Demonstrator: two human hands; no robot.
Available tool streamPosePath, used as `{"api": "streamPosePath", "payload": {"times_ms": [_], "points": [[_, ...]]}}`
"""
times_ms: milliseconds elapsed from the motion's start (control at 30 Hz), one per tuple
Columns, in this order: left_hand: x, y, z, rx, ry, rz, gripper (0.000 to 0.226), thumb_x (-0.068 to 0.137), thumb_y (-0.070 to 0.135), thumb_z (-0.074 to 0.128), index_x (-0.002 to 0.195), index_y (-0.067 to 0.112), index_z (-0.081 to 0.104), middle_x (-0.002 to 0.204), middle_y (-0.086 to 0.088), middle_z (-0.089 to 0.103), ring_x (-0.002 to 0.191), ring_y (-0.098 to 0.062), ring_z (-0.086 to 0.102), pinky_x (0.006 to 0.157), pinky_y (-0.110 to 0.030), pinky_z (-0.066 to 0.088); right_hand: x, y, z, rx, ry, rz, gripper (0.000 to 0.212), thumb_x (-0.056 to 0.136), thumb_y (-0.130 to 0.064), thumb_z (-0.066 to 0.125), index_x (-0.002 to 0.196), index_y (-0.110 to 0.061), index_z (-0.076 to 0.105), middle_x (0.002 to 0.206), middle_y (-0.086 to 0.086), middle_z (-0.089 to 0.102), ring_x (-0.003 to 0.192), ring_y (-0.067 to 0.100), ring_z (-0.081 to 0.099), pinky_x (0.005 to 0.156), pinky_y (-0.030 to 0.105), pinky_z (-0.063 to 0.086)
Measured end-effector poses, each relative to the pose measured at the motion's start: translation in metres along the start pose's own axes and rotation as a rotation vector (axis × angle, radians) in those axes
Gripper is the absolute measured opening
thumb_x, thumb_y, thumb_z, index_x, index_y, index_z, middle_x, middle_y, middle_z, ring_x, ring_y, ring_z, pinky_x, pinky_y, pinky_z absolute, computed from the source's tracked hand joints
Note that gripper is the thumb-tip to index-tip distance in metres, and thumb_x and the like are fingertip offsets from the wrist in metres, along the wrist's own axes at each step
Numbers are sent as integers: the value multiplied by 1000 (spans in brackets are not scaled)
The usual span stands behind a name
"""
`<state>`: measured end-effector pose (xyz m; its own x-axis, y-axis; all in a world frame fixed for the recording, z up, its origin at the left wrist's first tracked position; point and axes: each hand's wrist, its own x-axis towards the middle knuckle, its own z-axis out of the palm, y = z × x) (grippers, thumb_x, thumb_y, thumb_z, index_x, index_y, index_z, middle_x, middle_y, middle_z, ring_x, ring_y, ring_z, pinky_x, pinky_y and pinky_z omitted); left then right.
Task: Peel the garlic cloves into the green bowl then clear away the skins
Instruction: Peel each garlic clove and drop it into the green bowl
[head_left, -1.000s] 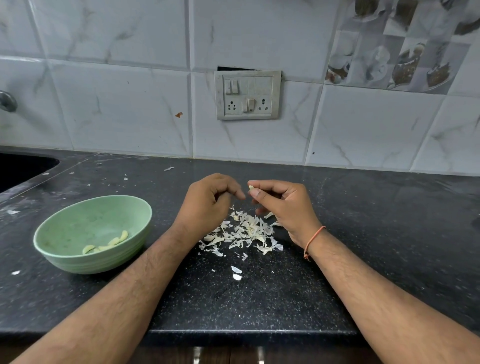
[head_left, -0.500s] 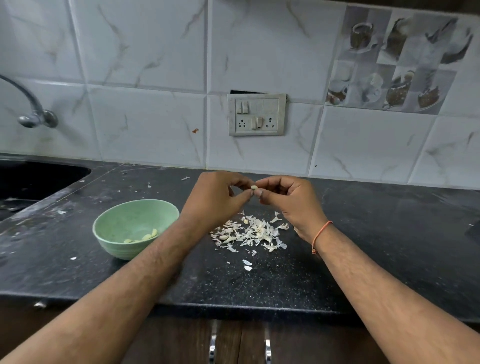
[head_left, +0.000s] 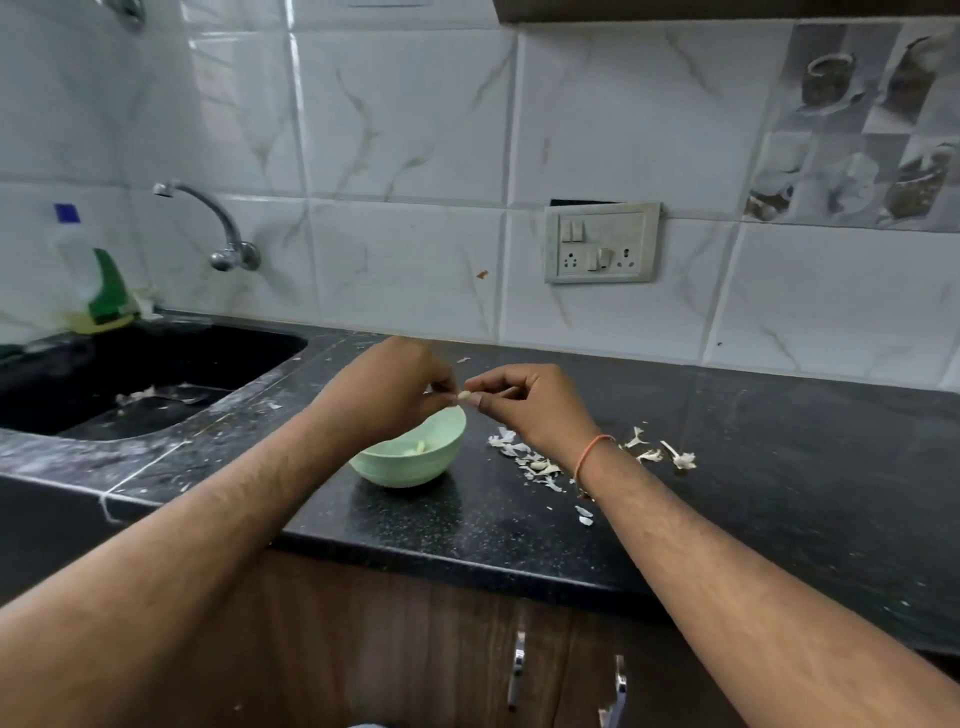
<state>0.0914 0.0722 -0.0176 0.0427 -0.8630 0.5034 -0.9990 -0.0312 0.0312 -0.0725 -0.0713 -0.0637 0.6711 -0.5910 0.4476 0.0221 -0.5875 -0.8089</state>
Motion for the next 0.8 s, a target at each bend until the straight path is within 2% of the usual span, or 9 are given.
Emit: {"api": "streamPosePath", "payload": {"times_ms": [67,100,200,400,500,567,633,733,800], "points": [[-5,-10,0,43,-44,-21,13,98,32,74,102,25,83,97,6,76,92,-20,68,76,-34,47,4,2,11,-98,-25,-24,10,89,-25,86,98,-29,85,75,-1,72,65,1,56,69,19,48],[-6,-13,0,67,-59,-30,14,99,31,73,105,26,83,102,5,76,97,-21,68,79,-34,49,5,2,14,-143,-30,-43,11,91,-25,84,101,-29,85,81,-6,73,67,-3,57,70,15,47],[-9,-17,2,106,-62,-19,18,102,29,68,112,27,84,109,3,74,101,-23,68,83,-36,52,3,3,13,-191,-8,-60,13,94,-24,81,104,-30,84,95,-16,72,75,-7,60,70,7,43],[-2,12,10,53,79,-16,24,105,38,58,113,35,80,104,11,73,98,-19,68,69,-34,51,-19,24,-29,-233,94,-10,13,96,-24,78,101,-34,84,95,-14,73,78,-1,64,71,10,47],[10,42,18,82,111,52,25,105,43,55,113,38,78,105,14,70,105,-17,65,66,-31,46,-36,46,-65,-376,104,18,13,96,-27,76,101,-36,83,96,-15,72,85,3,65,78,16,51],[21,62,30,93,74,94,25,104,41,55,117,38,75,111,15,68,112,-16,60,68,-31,45,-48,63,-88,-553,84,24,12,95,-33,74,103,-38,82,97,-17,70,91,7,63,83,27,51],[31,80,47,95,10,101,26,102,39,56,123,37,71,119,13,64,119,-17,57,74,-35,53,-61,77,-104,-719,51,41,15,95,-41,72,108,-40,79,102,-20,67,98,10,59,88,34,49],[45,101,84,88,-137,65,35,99,40,61,133,33,64,129,6,58,125,-21,56,88,-42,56,-76,90,-116,-836,22,102,26,96,-54,64,117,-42,75,116,-25,62,107,5,48,93,42,51],[52,105,110,75,-272,28,39,97,43,62,135,32,62,131,2,56,126,-25,57,94,-45,57,-79,94,-117,-870,10,112,32,98,-59,60,122,-44,73,121,-25,60,112,5,47,96,42,49]]}}
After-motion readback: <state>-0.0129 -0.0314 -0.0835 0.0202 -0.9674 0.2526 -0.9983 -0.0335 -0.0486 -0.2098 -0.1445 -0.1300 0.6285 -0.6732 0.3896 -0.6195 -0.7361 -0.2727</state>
